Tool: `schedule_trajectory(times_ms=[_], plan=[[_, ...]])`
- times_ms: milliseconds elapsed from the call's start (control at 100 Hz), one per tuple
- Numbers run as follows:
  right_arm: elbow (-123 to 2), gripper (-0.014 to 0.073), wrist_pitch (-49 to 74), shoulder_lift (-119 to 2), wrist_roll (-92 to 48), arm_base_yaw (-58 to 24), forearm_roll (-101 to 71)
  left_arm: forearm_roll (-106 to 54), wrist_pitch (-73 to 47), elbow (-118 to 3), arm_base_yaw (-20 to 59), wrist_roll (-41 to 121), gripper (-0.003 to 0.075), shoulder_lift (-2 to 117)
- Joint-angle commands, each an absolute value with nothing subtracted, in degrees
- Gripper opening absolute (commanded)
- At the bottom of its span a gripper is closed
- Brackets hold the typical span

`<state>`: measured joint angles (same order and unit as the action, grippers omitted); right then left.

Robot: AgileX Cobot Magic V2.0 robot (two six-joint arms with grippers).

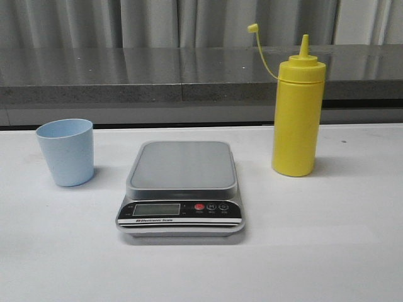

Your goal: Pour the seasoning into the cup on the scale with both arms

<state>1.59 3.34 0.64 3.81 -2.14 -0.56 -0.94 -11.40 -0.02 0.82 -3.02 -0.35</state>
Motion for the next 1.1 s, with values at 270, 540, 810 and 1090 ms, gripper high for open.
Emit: schedule_trajectory(times_ms=[270, 540, 810, 1090], plan=[[0.5, -0.0068, -0.9, 1.9, 3.5, -1.7, 0.0, -0.8, -0.7, 2.4, 0.8, -3.0, -0.0020, -2.0], [0.5, -0.0068, -0.9, 1.9, 3.5, -1.7, 0.0, -1.2, -1.3, -2.7, 0.8, -3.0, -0.0021, -1.1], [0.5, -0.0068, -0.9, 1.9, 3.5, -1.7, 0.0, -1.2, -6.5, -14.3, 0.8, -3.0, -0.0020, 6.6], [0.5, -0.0068, -0.9, 1.9, 3.5, -1.7, 0.0, -1.0, -13.5, -25.9, 0.8, -3.0, -0.0020, 24.8]])
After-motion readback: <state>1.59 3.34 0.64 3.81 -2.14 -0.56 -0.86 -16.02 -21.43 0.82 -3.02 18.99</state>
